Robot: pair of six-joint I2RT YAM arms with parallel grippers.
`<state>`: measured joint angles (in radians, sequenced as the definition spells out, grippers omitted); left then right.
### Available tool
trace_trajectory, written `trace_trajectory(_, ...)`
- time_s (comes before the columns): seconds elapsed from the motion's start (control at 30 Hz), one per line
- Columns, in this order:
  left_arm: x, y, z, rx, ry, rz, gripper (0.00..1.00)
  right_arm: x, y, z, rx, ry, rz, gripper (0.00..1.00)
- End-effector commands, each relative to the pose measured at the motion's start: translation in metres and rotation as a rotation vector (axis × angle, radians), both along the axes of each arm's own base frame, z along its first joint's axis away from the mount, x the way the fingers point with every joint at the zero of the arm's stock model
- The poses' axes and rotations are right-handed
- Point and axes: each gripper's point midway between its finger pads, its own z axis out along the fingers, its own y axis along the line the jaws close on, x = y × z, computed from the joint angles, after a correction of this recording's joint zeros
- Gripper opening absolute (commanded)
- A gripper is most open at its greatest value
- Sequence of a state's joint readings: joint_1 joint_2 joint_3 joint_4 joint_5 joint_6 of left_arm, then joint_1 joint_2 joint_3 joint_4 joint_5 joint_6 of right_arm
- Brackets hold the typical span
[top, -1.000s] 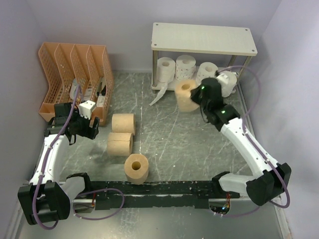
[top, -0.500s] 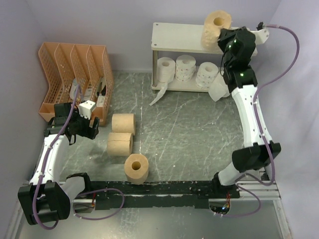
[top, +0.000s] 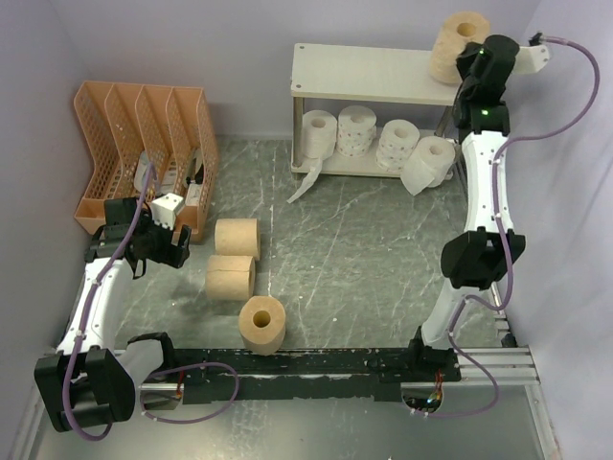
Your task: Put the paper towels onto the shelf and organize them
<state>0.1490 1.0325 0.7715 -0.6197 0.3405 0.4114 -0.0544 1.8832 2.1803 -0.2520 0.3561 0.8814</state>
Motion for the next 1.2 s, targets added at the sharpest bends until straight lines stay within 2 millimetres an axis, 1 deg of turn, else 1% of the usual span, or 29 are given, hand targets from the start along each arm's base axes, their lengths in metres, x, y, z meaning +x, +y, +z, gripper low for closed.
trace_trajectory(0.0, 0.006, 0.003, 0.008, 0.002, -0.016, 0.004, 0.94, -0.001, -0.032, 0.033, 0.073, -0.118, -0.015, 0.0)
trace_trajectory(0.1, 0.006, 0.003, 0.007, 0.002, -0.012, 0.007, 0.94, 0.0, -0.037, 0.028, 0.072, -0.113, -0.032, 0.0)
trace_trajectory(0.2, 0.006, 0.004, 0.006, 0.004, -0.009, 0.01, 0.94, 0.002, -0.04, 0.019, 0.068, -0.092, -0.047, 0.0)
trace_trajectory(0.37, 0.007, 0.005, 0.005, 0.006, -0.006, 0.013, 0.94, 0.012, -0.035, 0.007, 0.067, -0.071, -0.007, 0.0)
trace_trajectory(0.4, 0.007, 0.004, 0.005, 0.005, -0.005, 0.014, 0.94, 0.012, -0.035, 0.007, 0.062, -0.072, -0.002, 0.04)
trace_trajectory(0.43, 0.007, 0.004, 0.005, 0.005, -0.004, 0.014, 0.94, 0.013, -0.034, 0.008, 0.053, -0.074, 0.004, 0.15)
trace_trajectory(0.47, 0.007, 0.005, 0.005, 0.005, -0.005, 0.015, 0.94, 0.013, -0.034, 0.01, 0.045, -0.075, 0.005, 0.28)
trace_trajectory(0.53, 0.007, 0.005, 0.006, 0.004, -0.007, 0.015, 0.94, 0.013, -0.034, 0.022, 0.016, -0.091, 0.008, 0.48)
trace_trajectory(0.63, 0.006, 0.009, 0.003, 0.023, -0.015, 0.028, 0.94, 0.006, -0.035, 0.048, -0.024, -0.134, 0.004, 0.73)
trace_trajectory(0.7, 0.006, 0.011, 0.0, 0.028, -0.007, 0.029, 0.94, 0.0, -0.035, 0.059, -0.049, -0.155, 0.005, 0.85)
trace_trajectory(0.73, 0.005, 0.011, 0.0, 0.03, 0.0, 0.028, 0.94, -0.003, -0.034, 0.062, -0.054, -0.16, 0.008, 0.88)
trace_trajectory(0.77, 0.005, 0.011, -0.001, 0.031, 0.007, 0.028, 0.94, -0.011, -0.031, 0.068, -0.058, -0.17, 0.021, 0.91)
trace_trajectory(0.8, 0.005, 0.012, -0.001, 0.032, 0.008, 0.031, 0.94, -0.021, -0.025, 0.075, -0.057, -0.182, 0.045, 0.92)
trace_trajectory(0.83, 0.005, 0.011, -0.002, 0.031, 0.009, 0.03, 0.94, -0.03, -0.016, 0.075, -0.044, -0.183, 0.085, 0.92)
trace_trajectory(0.87, 0.005, 0.011, -0.001, 0.03, 0.007, 0.03, 0.94, -0.048, 0.004, 0.084, -0.038, -0.209, 0.147, 0.91)
trace_trajectory(0.9, 0.005, 0.011, -0.001, 0.031, 0.004, 0.028, 0.94, -0.066, 0.031, 0.083, -0.04, -0.233, 0.211, 0.91)
trace_trajectory(0.93, 0.005, 0.011, 0.0, 0.031, 0.001, 0.028, 0.94, -0.086, 0.063, 0.076, -0.05, -0.255, 0.262, 0.91)
trace_trajectory(0.97, 0.005, 0.011, -0.001, 0.029, 0.002, 0.027, 0.94, -0.112, 0.096, 0.072, -0.067, -0.287, 0.31, 0.91)
trace_trajectory(1.03, 0.005, 0.01, 0.0, 0.028, 0.002, 0.023, 0.94, -0.151, 0.157, 0.034, -0.076, -0.248, 0.414, 0.91)
trace_trajectory(1.1, 0.005, 0.01, 0.0, 0.029, 0.0, 0.021, 0.94, -0.175, 0.199, -0.028, -0.034, -0.136, 0.527, 0.89)
trace_trajectory(1.13, 0.005, 0.01, 0.0, 0.028, -0.002, 0.019, 0.94, -0.186, 0.216, -0.061, -0.012, -0.074, 0.579, 0.88)
trace_trajectory(1.17, 0.004, 0.009, 0.001, 0.027, -0.005, 0.016, 0.94, -0.194, 0.229, -0.098, -0.001, -0.005, 0.623, 0.87)
